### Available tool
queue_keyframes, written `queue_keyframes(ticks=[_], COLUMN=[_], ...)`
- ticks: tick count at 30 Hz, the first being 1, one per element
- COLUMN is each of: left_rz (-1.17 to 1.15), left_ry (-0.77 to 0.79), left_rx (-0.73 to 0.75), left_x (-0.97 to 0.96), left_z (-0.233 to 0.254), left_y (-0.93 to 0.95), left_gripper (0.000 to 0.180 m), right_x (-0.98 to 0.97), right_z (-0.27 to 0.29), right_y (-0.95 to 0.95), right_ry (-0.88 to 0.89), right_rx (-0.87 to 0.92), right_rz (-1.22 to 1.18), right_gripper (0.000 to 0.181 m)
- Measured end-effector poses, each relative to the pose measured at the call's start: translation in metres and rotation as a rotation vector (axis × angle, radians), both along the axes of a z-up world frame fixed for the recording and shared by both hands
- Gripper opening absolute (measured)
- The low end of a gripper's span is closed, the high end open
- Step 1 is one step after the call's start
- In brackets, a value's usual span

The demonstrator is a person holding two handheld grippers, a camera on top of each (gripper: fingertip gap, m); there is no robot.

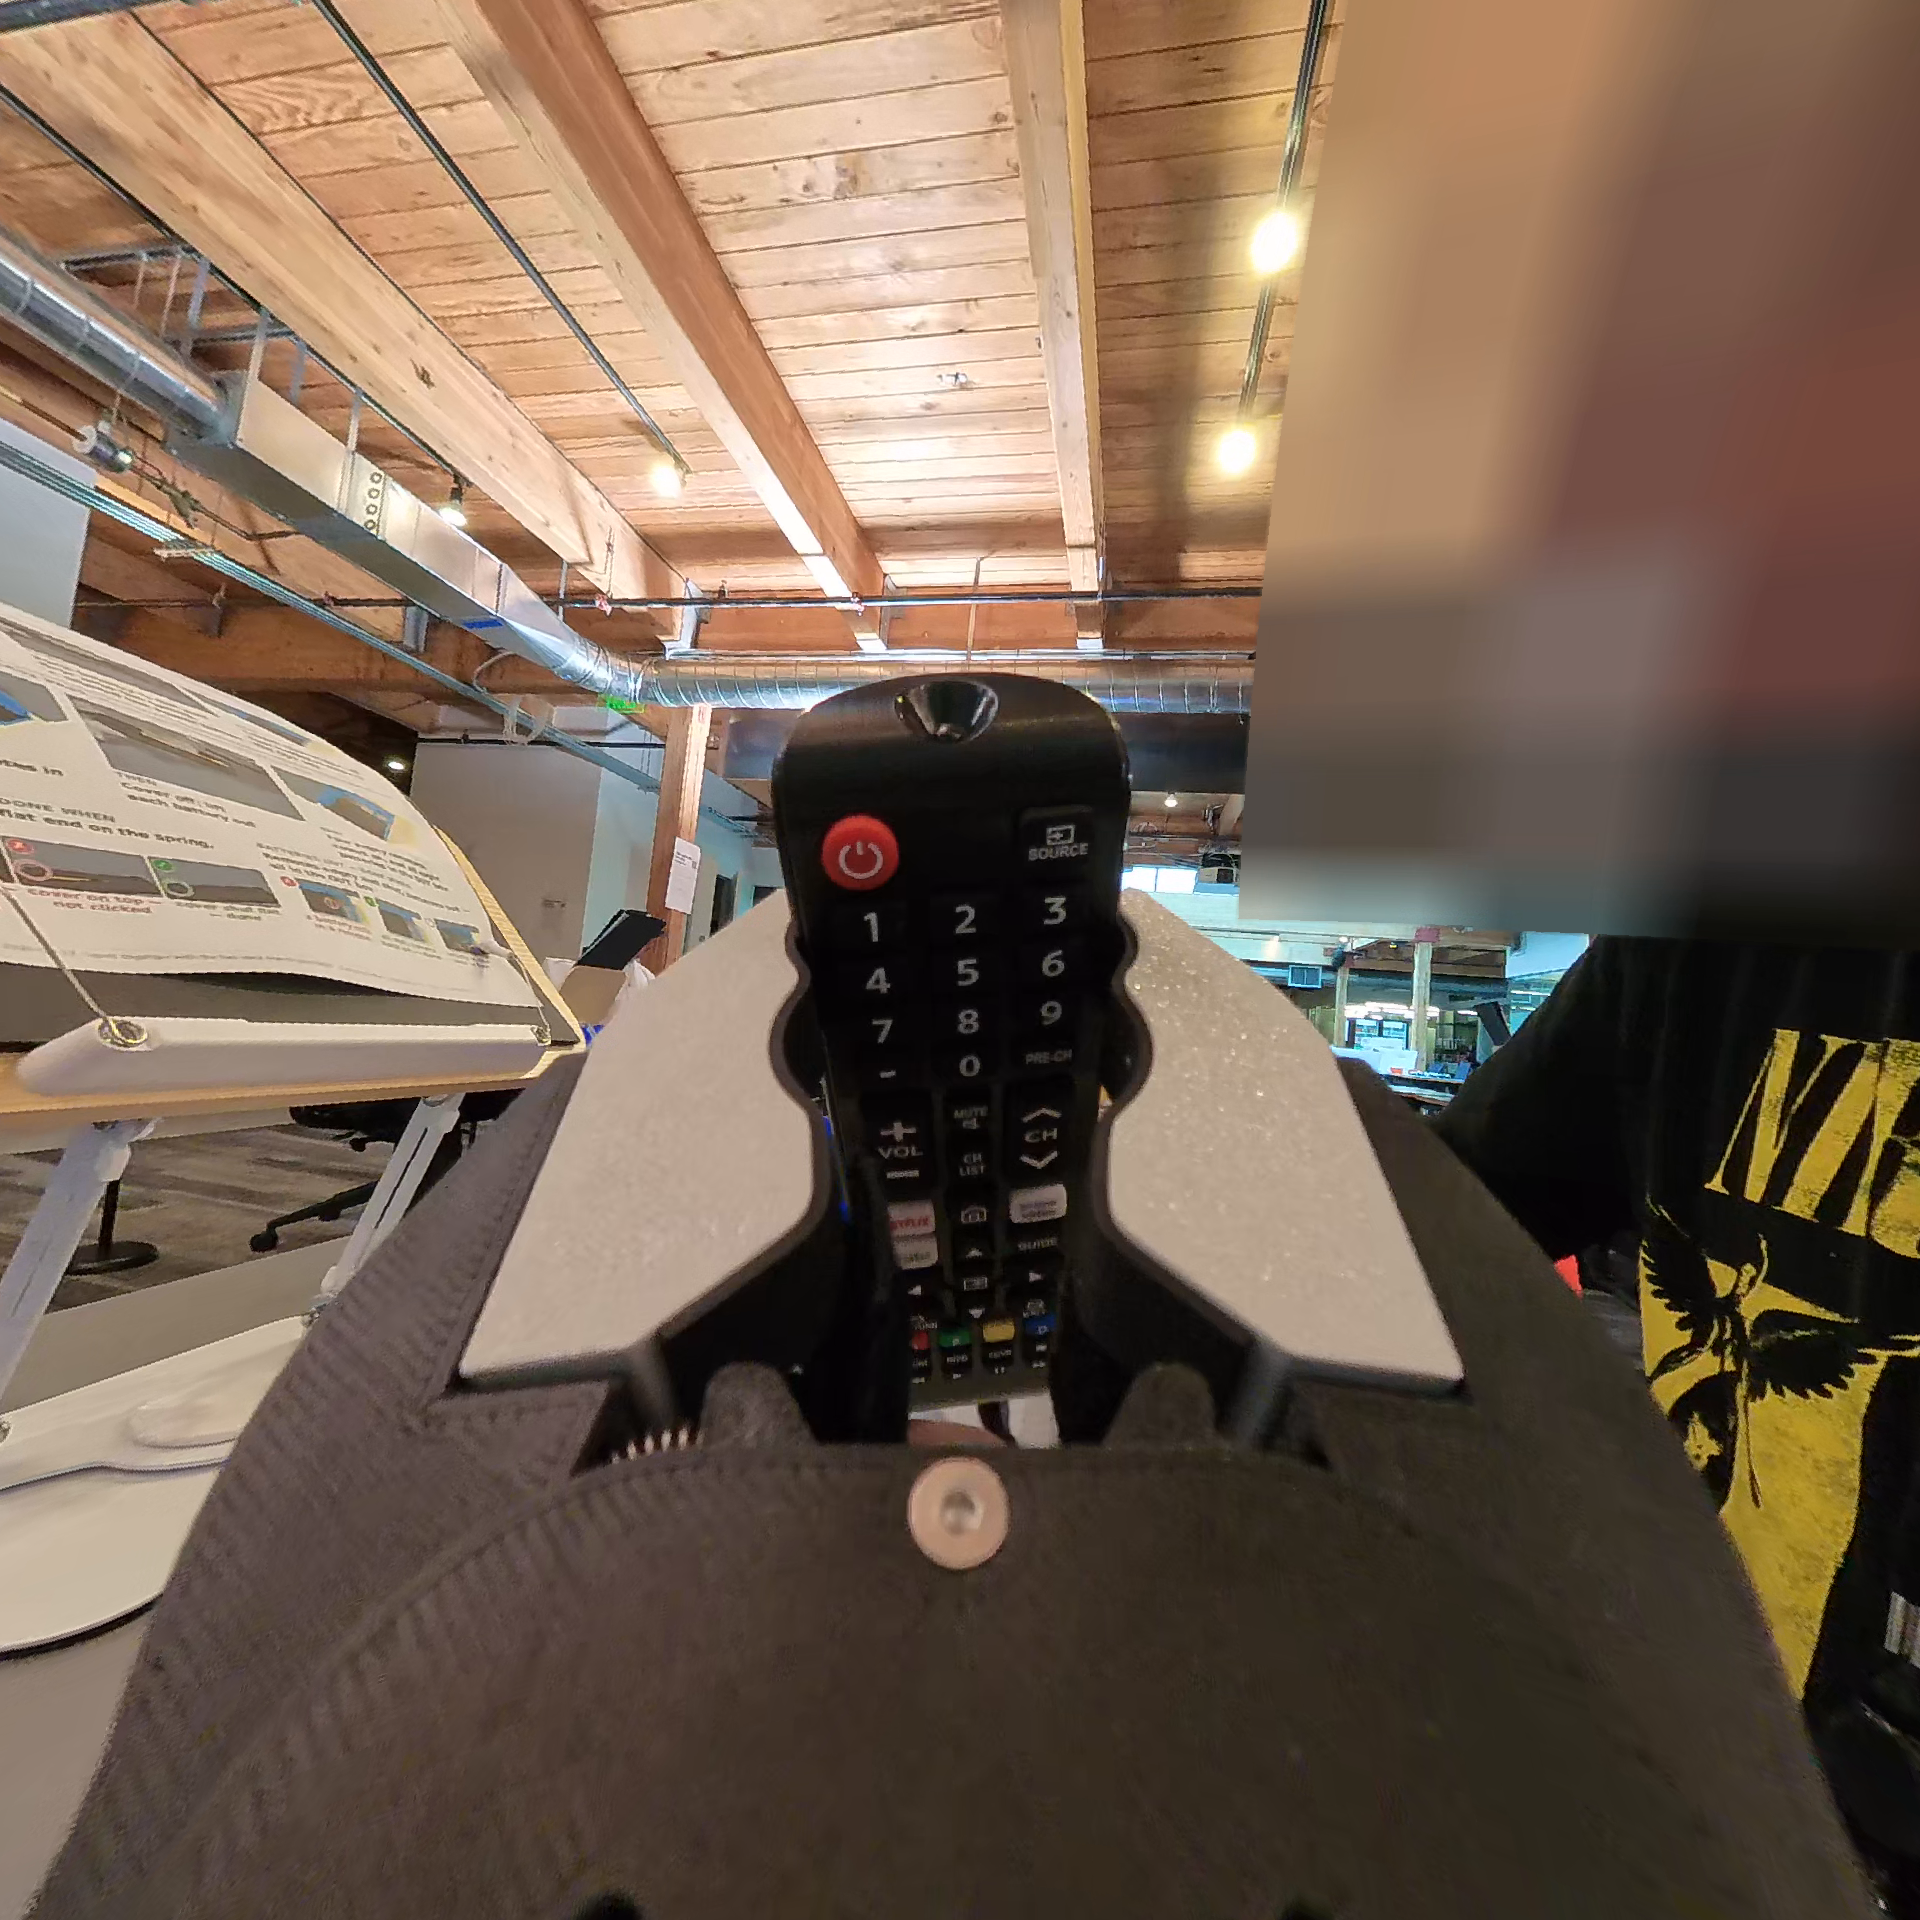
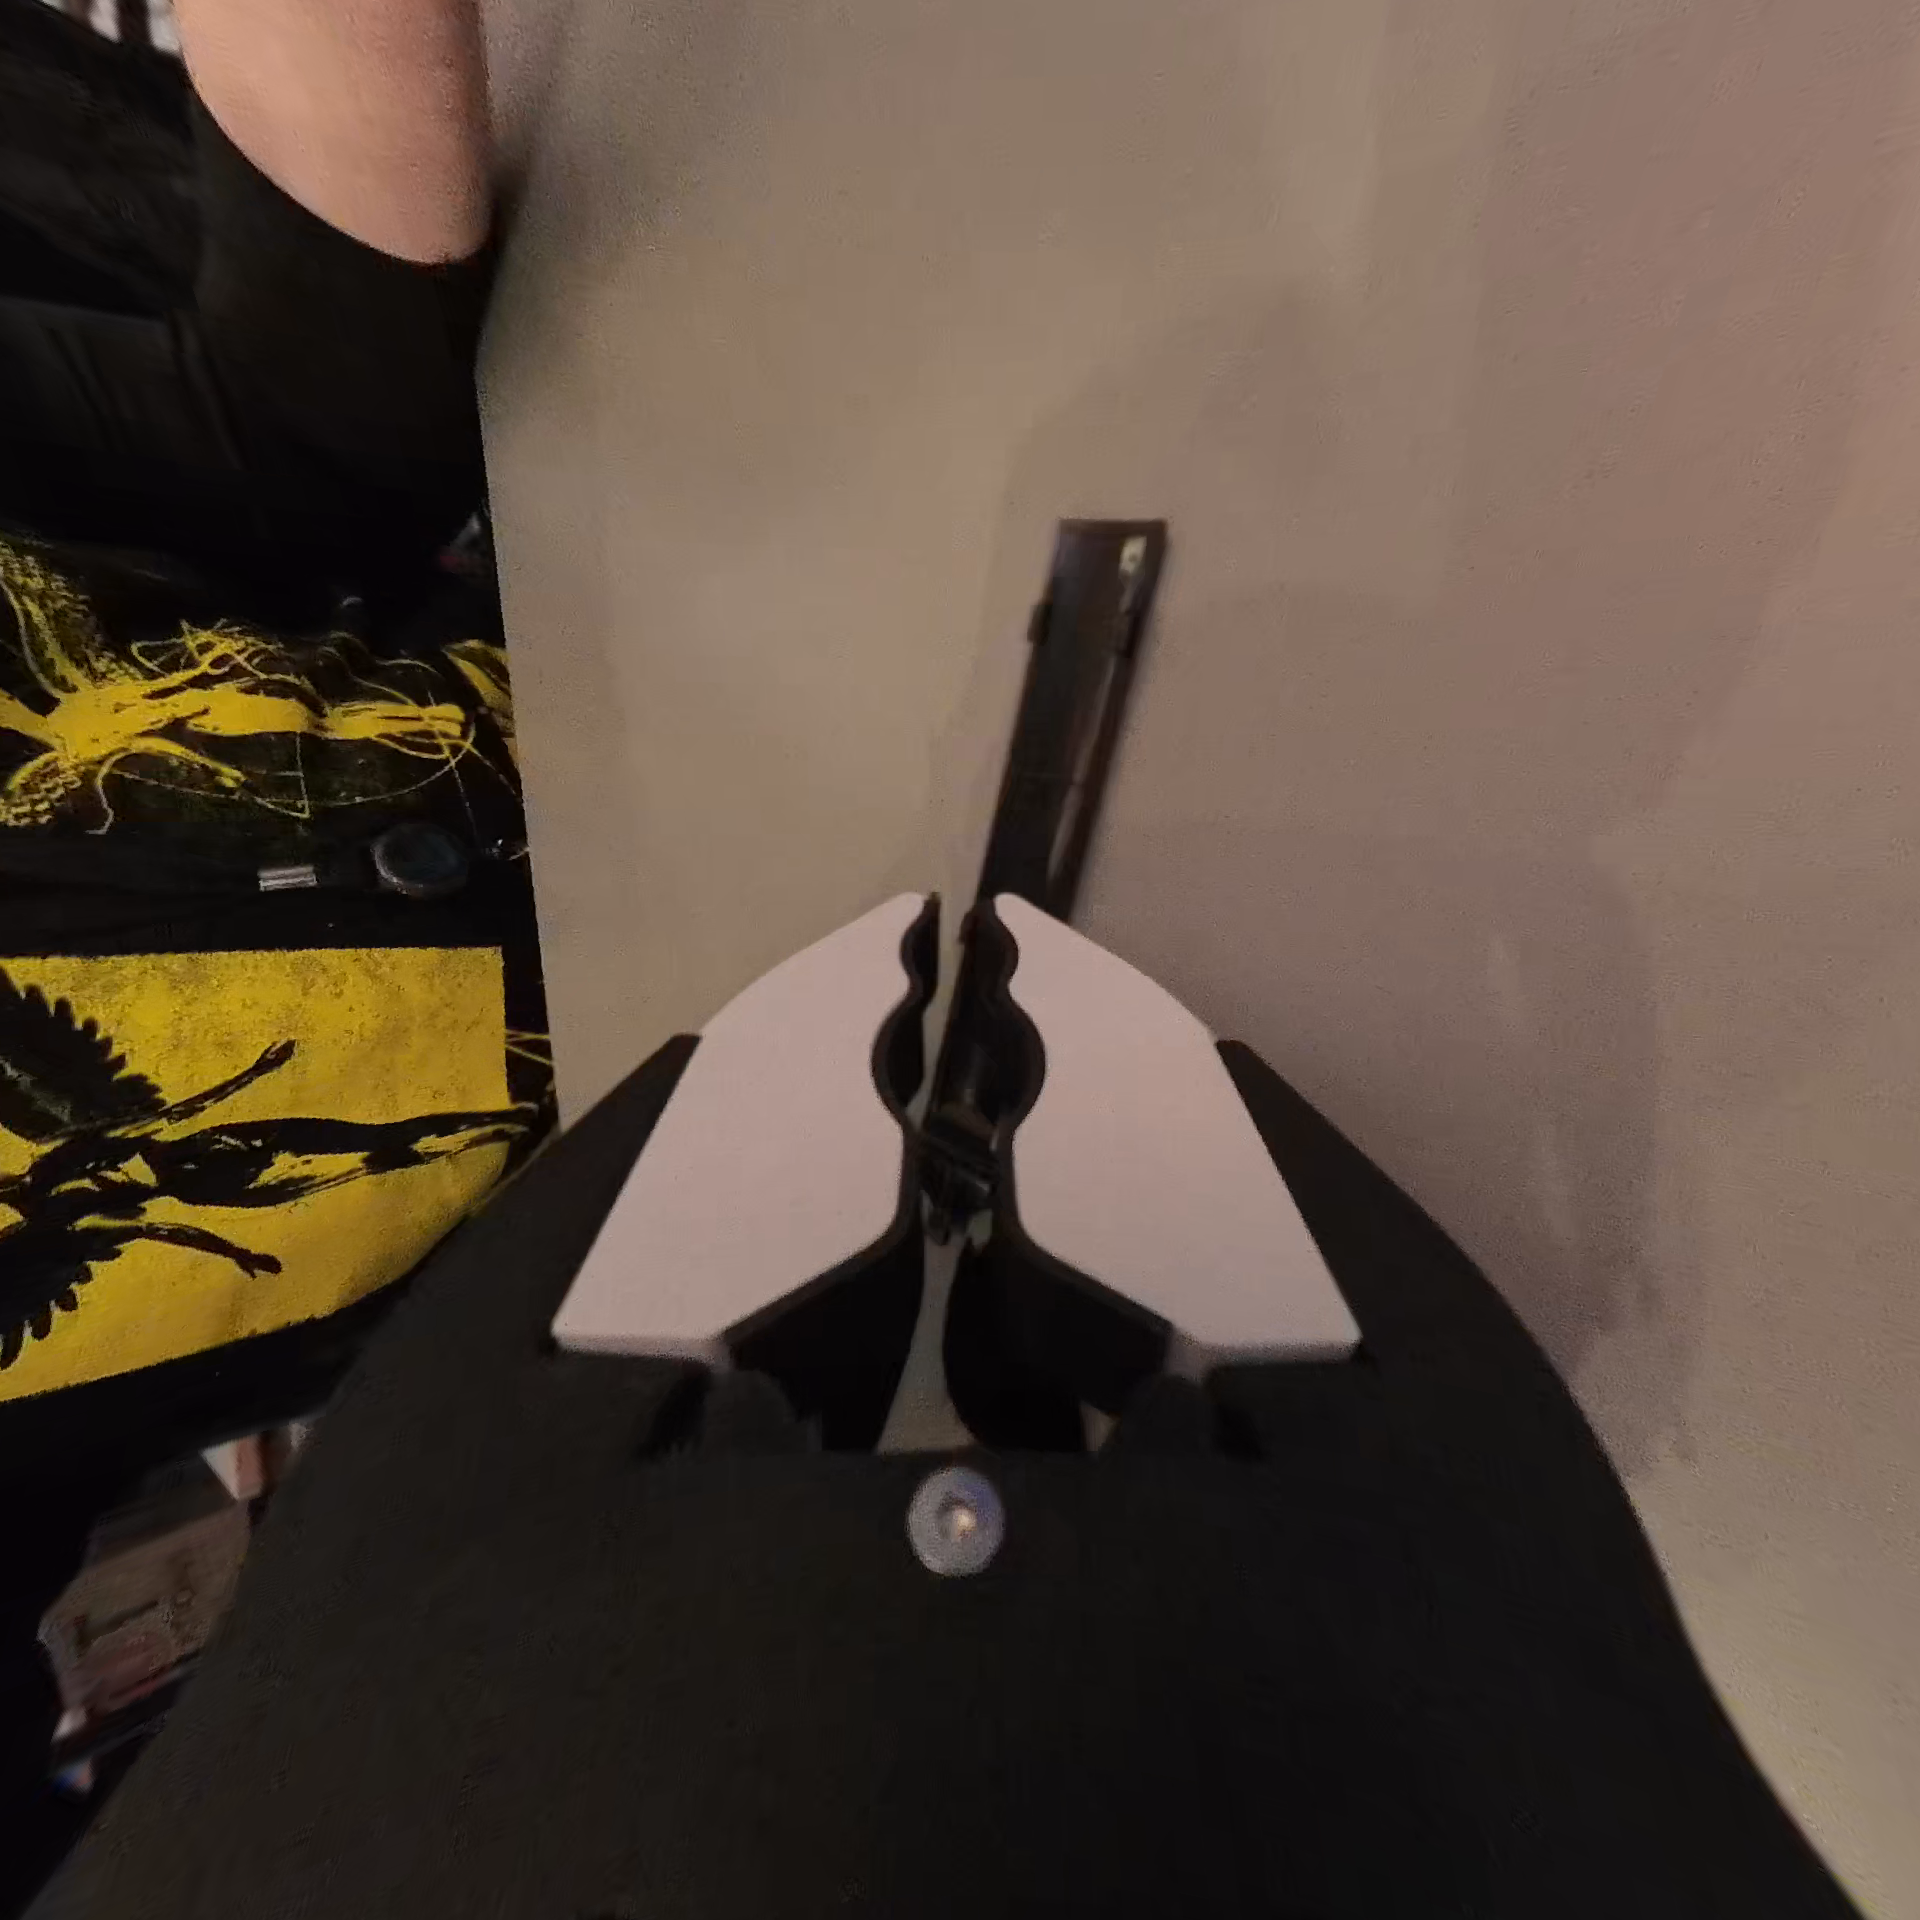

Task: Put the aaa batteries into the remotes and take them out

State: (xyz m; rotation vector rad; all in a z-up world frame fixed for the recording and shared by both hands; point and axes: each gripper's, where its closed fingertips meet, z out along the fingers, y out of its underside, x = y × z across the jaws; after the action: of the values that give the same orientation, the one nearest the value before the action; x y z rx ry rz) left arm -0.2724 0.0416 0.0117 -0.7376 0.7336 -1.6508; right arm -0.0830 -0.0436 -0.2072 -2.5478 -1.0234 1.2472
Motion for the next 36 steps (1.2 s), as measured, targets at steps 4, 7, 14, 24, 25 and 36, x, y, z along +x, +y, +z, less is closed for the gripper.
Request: queue_keyframes(ticks=[4, 7, 14, 24, 25, 36], left_rz=[-0.005, -0.005, -0.007, -0.002, -0.003, -0.018], left_ry=[0.002, -0.001, 0.005, 0.000, 0.002, 0.003], left_rx=[-0.004, -0.005, -0.003, -0.007, -0.006, -0.004], left_x=[0.001, 0.000, 0.003, 0.002, 0.002, 0.004], left_z=[0.000, 0.000, 0.000, -0.001, -0.001, -0.001], left_y=[0.000, 0.000, -0.001, 0.001, 0.001, -0.001], left_gripper=[0.052, 0.052, 0.052, 0.052, 0.052, 0.052], right_x=[0.017, 0.025, 0.051, 0.048, 0.047, 0.034], right_z=[0.005, 0.011, 0.004, -0.013, -0.012, 0.024], right_y=[0.013, 0.004, 0.025, 0.030, 0.028, -0.021], right_ry=[-0.022, -0.109, -0.533, -0.480, -0.471, -0.214], right_rx=[0.055, 0.143, 0.605, 0.554, 0.527, 0.199], right_rz=[-0.060, -0.030, -0.014, 0.044, 0.058, 0.500], right_gripper=[0.023, 0.040, 0.036, 0.018, 0.017, 0.001])
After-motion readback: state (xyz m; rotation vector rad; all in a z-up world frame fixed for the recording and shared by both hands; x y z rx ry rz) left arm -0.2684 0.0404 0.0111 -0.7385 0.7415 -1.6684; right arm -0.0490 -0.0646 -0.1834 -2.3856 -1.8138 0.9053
